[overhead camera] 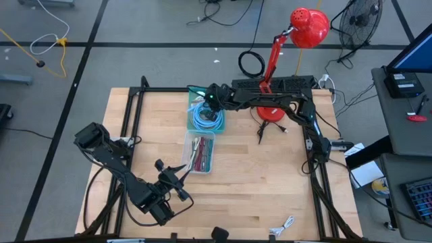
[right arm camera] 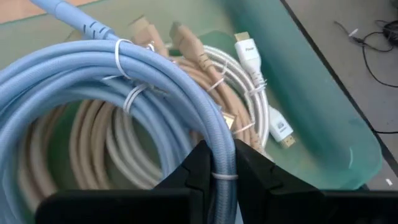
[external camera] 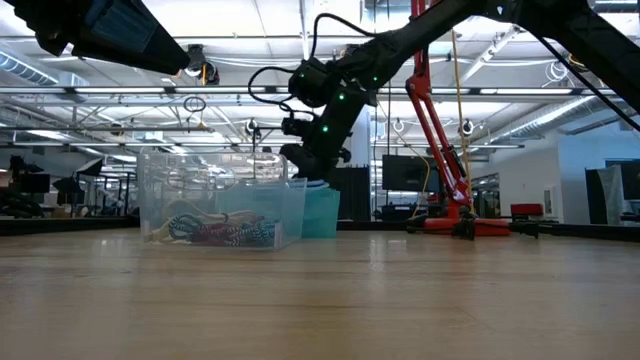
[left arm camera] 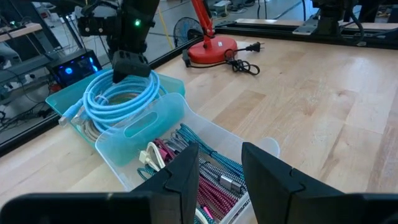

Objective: Pick & Place USB Port
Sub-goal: Put the blue rolled USB cable into the blue bin

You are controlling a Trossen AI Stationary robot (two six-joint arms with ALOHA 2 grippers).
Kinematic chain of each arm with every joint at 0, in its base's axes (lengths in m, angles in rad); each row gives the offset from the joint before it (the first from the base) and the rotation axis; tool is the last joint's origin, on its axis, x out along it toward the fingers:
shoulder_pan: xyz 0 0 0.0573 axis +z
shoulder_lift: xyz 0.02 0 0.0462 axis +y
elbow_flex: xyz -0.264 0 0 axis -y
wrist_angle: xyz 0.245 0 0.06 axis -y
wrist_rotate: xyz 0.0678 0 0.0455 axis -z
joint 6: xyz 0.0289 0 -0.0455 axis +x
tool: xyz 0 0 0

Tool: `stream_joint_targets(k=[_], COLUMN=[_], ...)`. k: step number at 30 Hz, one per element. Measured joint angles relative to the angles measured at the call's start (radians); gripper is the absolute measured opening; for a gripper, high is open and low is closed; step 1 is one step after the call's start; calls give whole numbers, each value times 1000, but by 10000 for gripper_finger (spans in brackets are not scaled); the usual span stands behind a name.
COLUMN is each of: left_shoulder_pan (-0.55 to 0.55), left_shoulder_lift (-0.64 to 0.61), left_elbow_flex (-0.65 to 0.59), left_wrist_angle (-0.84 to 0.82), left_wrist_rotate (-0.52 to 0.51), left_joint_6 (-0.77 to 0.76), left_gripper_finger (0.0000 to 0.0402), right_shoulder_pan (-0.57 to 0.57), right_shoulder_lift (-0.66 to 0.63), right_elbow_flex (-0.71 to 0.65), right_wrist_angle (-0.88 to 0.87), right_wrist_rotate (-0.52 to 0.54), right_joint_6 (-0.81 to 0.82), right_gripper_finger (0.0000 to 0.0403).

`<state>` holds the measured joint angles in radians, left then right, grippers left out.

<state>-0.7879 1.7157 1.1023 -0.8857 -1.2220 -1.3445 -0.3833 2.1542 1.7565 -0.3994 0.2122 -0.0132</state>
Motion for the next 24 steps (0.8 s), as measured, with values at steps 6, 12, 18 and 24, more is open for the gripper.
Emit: stream_joint_targets(k=[6,12,18,24], left_shoulder_pan=[0,0,0,0], left_shoulder_lift=[0,0,0,0], left_elbow_flex=[0,0,0,0], left_wrist_angle=[0,1,1,1], left_wrist_rotate=[12,17,17,16], left_joint_6=[-4,-5,-5,-6], left_gripper_finger=[124,124,124,124], right_shoulder_pan=[40,90,104,104], right_shoulder_lift=[-13,-14,-16,-19], right_elbow_flex=[0,-8,-79,-156], right_wrist_angle=[-24,-31,35,104], right_wrist_rotate=[4,107,114,128], right_joint_6=[-1,-7,2,10], right_gripper_finger=[38,38,38,38])
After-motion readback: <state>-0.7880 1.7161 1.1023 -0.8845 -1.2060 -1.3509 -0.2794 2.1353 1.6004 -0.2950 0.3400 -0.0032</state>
